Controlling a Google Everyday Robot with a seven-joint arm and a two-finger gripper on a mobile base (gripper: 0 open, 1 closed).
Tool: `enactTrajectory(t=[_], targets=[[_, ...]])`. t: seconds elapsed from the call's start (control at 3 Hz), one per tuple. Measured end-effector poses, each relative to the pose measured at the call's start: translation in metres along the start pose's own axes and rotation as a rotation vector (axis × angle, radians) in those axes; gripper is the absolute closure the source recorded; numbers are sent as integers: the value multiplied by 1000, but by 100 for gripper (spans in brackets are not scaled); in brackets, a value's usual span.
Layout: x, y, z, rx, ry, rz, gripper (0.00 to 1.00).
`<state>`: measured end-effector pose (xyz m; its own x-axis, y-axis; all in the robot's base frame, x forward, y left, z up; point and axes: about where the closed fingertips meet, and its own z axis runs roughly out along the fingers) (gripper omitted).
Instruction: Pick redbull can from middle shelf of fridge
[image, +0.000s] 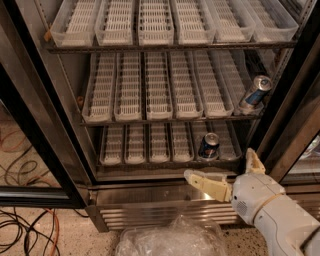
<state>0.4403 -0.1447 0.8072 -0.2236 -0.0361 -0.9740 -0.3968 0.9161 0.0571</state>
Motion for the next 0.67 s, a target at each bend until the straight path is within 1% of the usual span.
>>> enactTrajectory(t=[0.33,0.67], targets=[[-3,-8,-3,33,-33,14,0],[-18,-26,-15,118,-92,-33,0]])
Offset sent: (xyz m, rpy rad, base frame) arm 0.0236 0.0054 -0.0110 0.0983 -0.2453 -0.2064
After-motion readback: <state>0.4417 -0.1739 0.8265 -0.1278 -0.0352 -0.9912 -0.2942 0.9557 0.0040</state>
